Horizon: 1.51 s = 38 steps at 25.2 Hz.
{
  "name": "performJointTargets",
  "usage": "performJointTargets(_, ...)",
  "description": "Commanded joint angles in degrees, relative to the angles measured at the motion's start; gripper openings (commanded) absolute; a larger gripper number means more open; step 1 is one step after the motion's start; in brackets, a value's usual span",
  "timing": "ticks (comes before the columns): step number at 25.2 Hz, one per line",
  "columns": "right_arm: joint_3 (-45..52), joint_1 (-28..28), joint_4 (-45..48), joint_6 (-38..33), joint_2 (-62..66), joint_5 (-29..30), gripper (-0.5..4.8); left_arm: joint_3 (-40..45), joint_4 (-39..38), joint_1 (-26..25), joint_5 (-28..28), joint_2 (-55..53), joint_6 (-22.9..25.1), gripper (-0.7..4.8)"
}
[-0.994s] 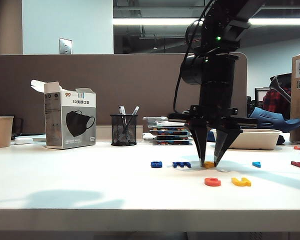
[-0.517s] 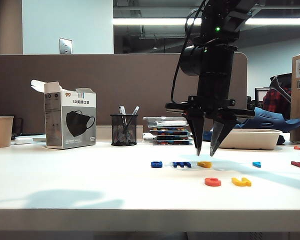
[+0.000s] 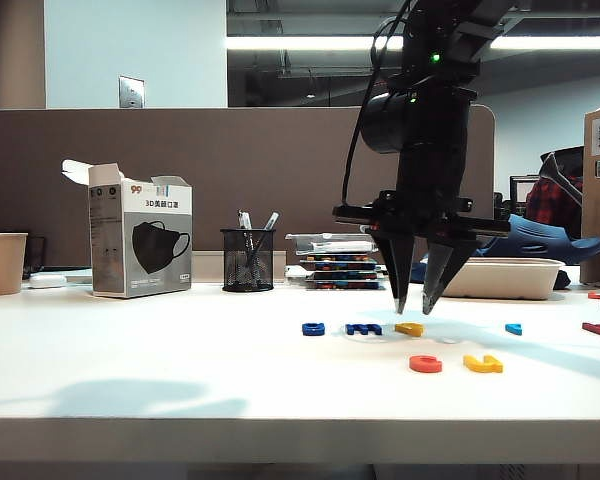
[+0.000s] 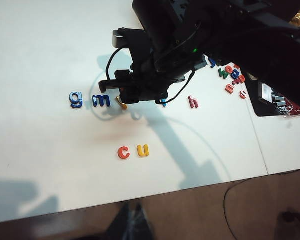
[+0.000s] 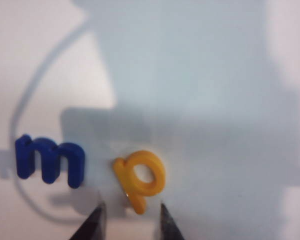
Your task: Select the appropriate letters from the row of letter magnets placed on the table to arrange into the word "cup".
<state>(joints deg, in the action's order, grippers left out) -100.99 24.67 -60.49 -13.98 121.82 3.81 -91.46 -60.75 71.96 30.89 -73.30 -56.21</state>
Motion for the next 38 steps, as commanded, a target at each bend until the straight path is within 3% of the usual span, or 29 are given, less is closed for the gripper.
performJointTargets(1,-0.3,0.0,-0.5,5.5,-0.5,0.1,1.35,-0.2,0.0,0.0,0.4,0.1,0.3,-0.05)
performJointTargets(8,-0.3,-0.1,0.8,14.3,-0.5,-0.1,1.52,-0.2,0.0,0.0,0.4,0.1,0.3,-0.05)
performJointTargets(11,-0.3,-0.1,2.3,15.9,-0.4,0.0,1.91,-0.2,0.0,0.0,0.4,0.1,0.3,-0.05)
performJointTargets(17,-0.3,-0.1,3.7,18.8,-0.2,0.2,1.91,-0.2,0.0,0.0,0.4,0.1,0.3,-0.05)
performJointTargets(38,0.1,-0.1,3.6,20.0,1.4,0.9,1.91,-0.2,0.0,0.0,0.4,0.1,0.3,-0.05)
